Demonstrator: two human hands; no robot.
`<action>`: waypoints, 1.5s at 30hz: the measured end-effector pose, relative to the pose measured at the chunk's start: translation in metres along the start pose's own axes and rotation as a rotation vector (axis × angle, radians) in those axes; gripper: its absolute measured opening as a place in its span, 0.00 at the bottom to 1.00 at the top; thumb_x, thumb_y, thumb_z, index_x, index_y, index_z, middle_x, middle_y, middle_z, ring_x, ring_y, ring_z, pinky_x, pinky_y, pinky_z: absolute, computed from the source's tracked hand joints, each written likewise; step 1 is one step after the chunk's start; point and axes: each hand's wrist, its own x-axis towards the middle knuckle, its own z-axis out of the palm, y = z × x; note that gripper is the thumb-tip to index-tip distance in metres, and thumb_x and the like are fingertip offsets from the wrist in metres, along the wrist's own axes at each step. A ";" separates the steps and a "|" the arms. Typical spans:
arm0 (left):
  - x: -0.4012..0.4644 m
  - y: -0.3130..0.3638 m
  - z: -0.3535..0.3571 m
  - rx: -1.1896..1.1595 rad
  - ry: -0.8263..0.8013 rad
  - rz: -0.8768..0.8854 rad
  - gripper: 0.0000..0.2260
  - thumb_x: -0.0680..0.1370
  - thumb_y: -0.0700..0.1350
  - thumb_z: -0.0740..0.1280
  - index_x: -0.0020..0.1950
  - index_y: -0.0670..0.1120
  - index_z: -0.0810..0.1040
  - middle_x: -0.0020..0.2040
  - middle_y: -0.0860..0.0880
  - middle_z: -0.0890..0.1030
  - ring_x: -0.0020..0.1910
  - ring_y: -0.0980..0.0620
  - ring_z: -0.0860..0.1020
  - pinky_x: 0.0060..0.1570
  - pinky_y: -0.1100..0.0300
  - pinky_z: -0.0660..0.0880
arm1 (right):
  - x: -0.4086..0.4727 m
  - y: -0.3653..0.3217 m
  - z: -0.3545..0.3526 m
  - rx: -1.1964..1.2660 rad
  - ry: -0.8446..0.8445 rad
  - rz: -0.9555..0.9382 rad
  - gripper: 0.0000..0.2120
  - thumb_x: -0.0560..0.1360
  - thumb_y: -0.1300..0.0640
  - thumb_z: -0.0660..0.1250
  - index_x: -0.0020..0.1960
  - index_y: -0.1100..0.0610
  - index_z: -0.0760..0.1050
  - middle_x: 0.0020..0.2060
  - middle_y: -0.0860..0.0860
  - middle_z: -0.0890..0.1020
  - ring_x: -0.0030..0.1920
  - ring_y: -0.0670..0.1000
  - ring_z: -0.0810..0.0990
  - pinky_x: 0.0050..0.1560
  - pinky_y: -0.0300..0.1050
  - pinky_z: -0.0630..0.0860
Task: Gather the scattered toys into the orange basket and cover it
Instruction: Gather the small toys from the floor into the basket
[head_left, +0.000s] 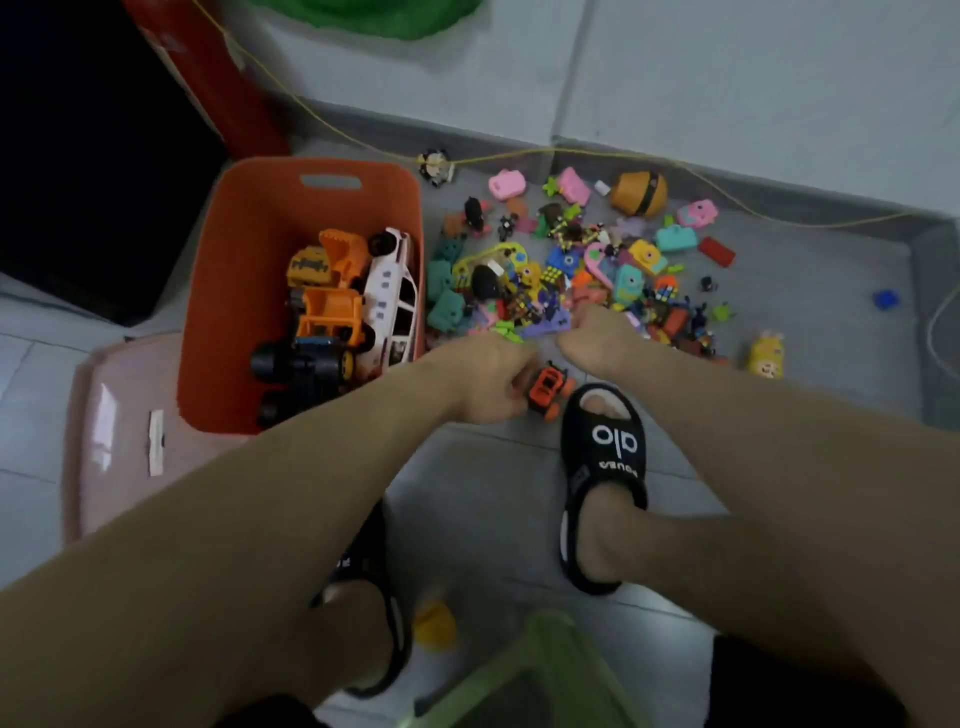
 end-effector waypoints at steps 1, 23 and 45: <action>-0.006 0.006 0.015 0.027 -0.081 0.016 0.09 0.74 0.47 0.69 0.51 0.46 0.75 0.47 0.46 0.79 0.47 0.45 0.76 0.39 0.59 0.65 | -0.005 0.009 0.019 0.023 -0.009 0.008 0.06 0.76 0.58 0.62 0.43 0.61 0.71 0.40 0.59 0.78 0.38 0.58 0.76 0.31 0.42 0.66; -0.071 -0.015 0.241 -0.410 -0.665 -0.699 0.23 0.85 0.44 0.51 0.80 0.43 0.53 0.77 0.38 0.60 0.72 0.38 0.67 0.70 0.47 0.65 | 0.003 0.047 0.181 0.048 -0.348 0.115 0.26 0.80 0.54 0.58 0.77 0.56 0.59 0.74 0.58 0.65 0.70 0.60 0.69 0.66 0.48 0.69; 0.053 -0.034 0.132 -0.554 -0.126 -0.680 0.22 0.74 0.48 0.70 0.63 0.40 0.71 0.60 0.40 0.77 0.59 0.42 0.76 0.47 0.59 0.69 | 0.064 0.015 0.075 -0.078 -0.102 -0.033 0.24 0.79 0.55 0.59 0.75 0.55 0.64 0.71 0.58 0.68 0.63 0.62 0.74 0.61 0.52 0.75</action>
